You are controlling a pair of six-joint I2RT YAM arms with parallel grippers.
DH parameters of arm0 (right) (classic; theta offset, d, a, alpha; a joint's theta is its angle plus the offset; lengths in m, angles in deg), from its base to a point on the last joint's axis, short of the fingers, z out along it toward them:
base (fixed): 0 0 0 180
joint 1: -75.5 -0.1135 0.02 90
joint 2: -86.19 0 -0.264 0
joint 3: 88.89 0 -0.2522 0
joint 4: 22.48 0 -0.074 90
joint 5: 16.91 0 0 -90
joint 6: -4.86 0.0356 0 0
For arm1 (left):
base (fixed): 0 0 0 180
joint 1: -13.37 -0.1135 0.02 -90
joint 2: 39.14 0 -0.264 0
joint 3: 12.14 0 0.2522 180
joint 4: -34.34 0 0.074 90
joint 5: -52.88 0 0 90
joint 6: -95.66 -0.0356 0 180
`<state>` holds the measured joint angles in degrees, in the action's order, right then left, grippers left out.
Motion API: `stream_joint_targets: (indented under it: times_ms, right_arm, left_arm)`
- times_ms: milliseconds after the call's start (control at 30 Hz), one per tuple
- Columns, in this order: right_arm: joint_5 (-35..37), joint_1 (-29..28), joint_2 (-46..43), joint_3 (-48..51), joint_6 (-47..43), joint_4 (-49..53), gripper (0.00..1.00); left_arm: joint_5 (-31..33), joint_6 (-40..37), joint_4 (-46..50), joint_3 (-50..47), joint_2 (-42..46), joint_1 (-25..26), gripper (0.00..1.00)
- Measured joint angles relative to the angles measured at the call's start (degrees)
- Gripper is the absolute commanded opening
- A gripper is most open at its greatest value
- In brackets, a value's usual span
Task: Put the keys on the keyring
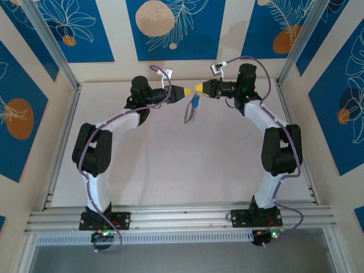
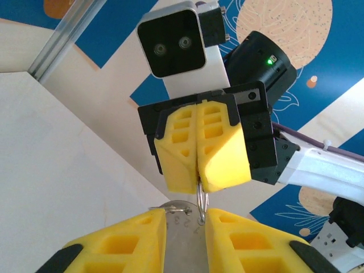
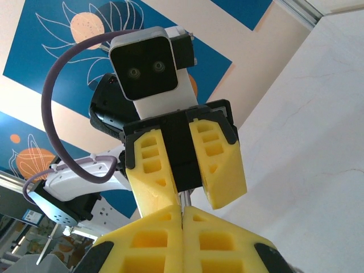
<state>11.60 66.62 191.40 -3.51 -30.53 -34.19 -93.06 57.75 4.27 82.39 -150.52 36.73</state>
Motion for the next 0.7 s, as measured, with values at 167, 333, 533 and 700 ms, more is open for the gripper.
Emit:
stream_joint_targets:
  times_ms: [167, 333, 533, 700]
  right_arm:
    - [0.00, -0.09, -0.04, 0.37, 0.48, -1.07, 0.00]
    - [0.02, -0.28, -0.09, 0.37, 0.90, -1.79, 0.00]
    - [0.00, -0.87, -0.09, 0.37, 1.09, -2.36, 0.00]
    - [0.02, -0.92, -0.09, 0.37, 1.29, -2.45, 0.00]
  left_arm:
    - [0.48, 0.02, -0.02, 0.00, -0.02, 0.00, 0.24]
    - [0.50, 0.09, -0.17, 0.02, -0.02, 0.02, 0.24]
    - [0.50, 0.81, -0.72, 0.02, -0.02, 0.26, 0.25]
    - [0.57, 1.51, -0.94, 0.02, -0.02, 0.55, 0.24]
